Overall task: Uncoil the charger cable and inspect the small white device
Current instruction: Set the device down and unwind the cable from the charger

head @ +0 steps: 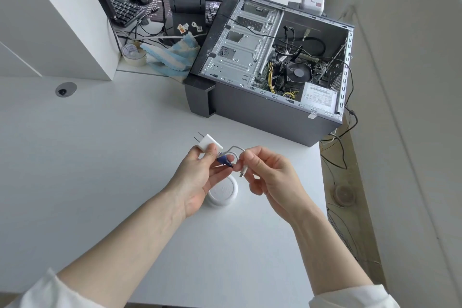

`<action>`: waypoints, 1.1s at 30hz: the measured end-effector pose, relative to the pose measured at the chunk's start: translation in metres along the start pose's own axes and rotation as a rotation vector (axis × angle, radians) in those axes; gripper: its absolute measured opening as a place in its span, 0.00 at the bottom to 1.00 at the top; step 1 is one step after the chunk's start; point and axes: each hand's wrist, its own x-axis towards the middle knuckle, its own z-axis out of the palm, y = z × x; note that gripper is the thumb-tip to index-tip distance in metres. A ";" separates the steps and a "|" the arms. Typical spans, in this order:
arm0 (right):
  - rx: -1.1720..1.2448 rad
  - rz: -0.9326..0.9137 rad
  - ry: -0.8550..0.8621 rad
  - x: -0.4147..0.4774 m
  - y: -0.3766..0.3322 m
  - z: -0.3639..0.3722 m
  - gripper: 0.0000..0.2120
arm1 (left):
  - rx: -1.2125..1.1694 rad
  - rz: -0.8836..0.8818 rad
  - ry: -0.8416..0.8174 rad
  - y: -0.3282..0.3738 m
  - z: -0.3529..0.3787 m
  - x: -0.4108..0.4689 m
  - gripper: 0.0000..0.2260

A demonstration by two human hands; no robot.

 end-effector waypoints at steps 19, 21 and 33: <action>-0.128 0.286 -0.183 -0.007 0.014 -0.026 0.07 | -0.074 -0.007 -0.015 0.017 0.006 0.004 0.10; -0.175 0.298 -0.162 -0.007 0.015 -0.028 0.05 | -0.071 -0.023 -0.039 0.017 0.007 0.004 0.11; -0.128 0.323 0.235 0.000 0.021 -0.040 0.04 | -0.055 -0.060 -0.066 0.019 0.012 0.004 0.10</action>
